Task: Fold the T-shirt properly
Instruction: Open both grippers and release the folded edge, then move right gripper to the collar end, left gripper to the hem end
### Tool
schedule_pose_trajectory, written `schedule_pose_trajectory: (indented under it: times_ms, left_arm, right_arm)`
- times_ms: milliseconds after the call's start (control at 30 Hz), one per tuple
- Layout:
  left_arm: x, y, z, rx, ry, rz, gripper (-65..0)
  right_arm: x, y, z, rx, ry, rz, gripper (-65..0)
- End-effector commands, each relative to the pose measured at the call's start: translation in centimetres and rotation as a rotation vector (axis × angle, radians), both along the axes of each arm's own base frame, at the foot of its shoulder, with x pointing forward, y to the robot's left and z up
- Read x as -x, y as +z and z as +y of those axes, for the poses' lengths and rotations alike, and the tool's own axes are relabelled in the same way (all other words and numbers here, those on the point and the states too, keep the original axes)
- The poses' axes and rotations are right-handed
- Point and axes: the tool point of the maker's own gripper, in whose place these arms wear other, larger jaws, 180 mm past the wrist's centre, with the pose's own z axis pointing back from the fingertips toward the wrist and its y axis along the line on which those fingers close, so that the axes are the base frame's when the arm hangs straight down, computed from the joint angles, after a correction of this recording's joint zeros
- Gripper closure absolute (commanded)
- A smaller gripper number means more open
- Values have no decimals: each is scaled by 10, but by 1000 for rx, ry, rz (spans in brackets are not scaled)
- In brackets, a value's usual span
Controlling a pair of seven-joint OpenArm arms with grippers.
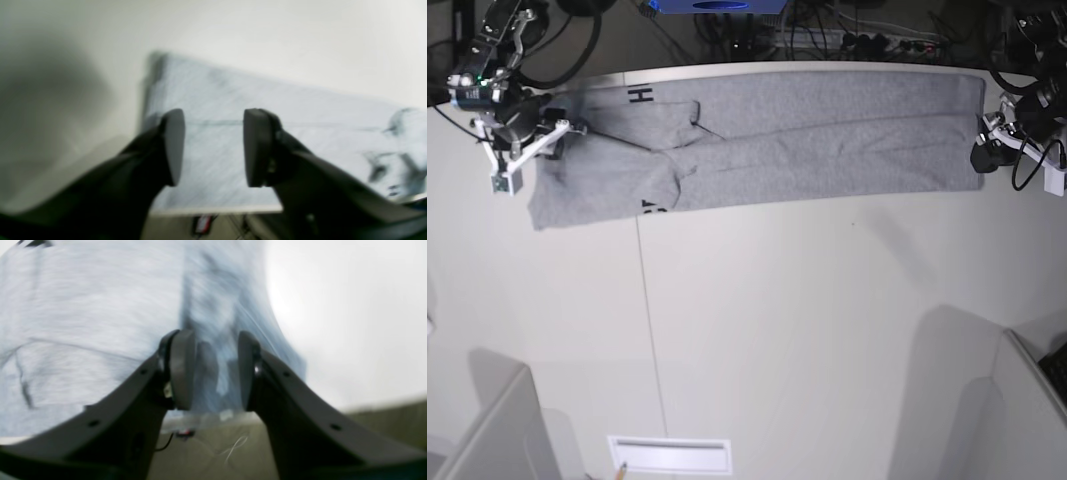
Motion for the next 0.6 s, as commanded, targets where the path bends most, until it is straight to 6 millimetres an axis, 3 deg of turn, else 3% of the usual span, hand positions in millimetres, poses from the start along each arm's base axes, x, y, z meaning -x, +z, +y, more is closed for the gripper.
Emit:
schedule_pose_trajectory:
  times_ms: [0, 33, 67, 200, 367, 567]
  left_arm:
    - [-4, 6, -1, 2, 4, -26, -153]
    - [-6, 4, -2, 3, 16, -31, -39]
    - [-7, 0, -2, -5, 33, -28, 0]
    - [-10, -30, -11, -70, 34, 55, 0]
    - [0, -67, -25, -141, -14, 187, 0]
    - [2, -120, -15, -173, -4, 320, 0]
  right_arm:
    - [-11, 11, 2, 12, 35, -49, -122]
    - [-15, 11, 8, 9, 64, -56, -45]
    - [-18, 11, 14, 5, 88, -57, 0]
    - [-29, 9, 25, -12, 123, -59, 0]
    - [-26, -22, 25, -67, 95, 24, 0]
    - [-36, -51, 1, -97, -7, 81, 0]
